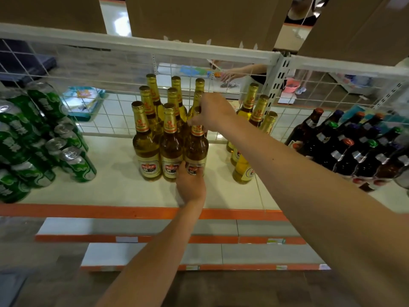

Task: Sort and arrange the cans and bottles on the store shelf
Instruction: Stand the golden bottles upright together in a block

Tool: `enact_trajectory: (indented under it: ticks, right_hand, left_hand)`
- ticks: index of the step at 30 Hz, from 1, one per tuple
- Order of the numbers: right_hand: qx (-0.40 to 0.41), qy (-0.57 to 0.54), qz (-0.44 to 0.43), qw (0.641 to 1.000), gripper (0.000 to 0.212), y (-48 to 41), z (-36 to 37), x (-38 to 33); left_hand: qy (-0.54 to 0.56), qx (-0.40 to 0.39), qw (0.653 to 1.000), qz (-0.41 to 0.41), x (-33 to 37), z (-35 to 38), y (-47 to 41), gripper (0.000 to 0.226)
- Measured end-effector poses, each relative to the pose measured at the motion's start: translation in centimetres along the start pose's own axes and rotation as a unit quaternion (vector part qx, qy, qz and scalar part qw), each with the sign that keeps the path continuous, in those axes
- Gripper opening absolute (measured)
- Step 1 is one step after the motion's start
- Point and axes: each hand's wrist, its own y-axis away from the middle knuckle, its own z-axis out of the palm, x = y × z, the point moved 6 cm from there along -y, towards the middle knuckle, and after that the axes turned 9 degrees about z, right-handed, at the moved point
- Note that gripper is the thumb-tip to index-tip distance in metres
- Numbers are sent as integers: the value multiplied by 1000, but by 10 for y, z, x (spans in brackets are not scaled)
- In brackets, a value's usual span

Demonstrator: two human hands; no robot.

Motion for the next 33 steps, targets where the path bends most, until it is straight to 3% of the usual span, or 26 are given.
enact_trajectory:
  ticks: [8, 13, 19, 26, 33]
  right_hand:
    - [-17, -17, 56, 998, 42, -1, 15, 10]
    - [-24, -20, 84, 996, 36, -3, 12, 10]
    - [-27, -33, 101, 994, 30, 5, 11, 9]
    - [-43, -65, 125, 989, 45, 10, 11, 6]
    - [-35, -63, 111, 991, 35, 12, 14, 6]
  left_hand:
    - [11, 29, 997, -72, -11, 8, -2, 34]
    - [21, 31, 996, -86, -12, 11, -1, 34]
    - [10, -27, 995, -92, -23, 6, -6, 28]
    - [-31, -111, 992, -55, -21, -3, -12, 20]
    - [-6, -147, 989, -9, -17, -6, 3, 30]
